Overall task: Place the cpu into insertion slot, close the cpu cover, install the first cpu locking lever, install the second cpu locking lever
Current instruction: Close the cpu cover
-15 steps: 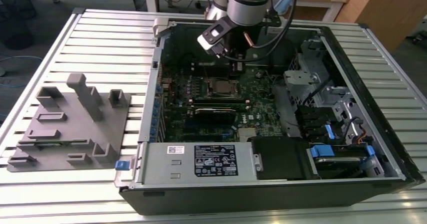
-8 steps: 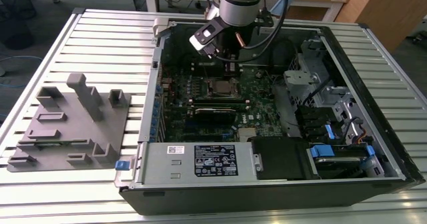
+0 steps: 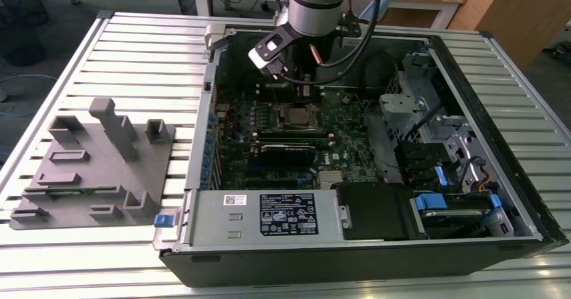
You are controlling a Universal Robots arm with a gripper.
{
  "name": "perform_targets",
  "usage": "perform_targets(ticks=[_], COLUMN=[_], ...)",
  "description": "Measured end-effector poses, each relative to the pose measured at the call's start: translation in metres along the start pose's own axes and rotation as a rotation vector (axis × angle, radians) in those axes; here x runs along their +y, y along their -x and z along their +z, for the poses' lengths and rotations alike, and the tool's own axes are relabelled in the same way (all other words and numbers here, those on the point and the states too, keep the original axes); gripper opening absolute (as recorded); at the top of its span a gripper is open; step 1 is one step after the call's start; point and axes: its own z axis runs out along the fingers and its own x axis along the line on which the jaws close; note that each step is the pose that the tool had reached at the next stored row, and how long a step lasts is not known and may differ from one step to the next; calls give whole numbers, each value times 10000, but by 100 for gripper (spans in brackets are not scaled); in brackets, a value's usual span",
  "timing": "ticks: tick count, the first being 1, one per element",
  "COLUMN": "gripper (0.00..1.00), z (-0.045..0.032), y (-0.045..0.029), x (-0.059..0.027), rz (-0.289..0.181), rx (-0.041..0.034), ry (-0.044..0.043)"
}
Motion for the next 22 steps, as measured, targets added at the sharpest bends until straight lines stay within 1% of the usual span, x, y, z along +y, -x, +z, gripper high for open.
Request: perform_targets(ticks=[6,14,17,22], gripper=[11,11,11,11], z=[36,38,39,44], y=[4,5,5,5], x=[-26,-29,-29,-29], rz=[1,-47,-381,-1284], rx=[0,0,3,10], ry=[0,0,-1,-4])
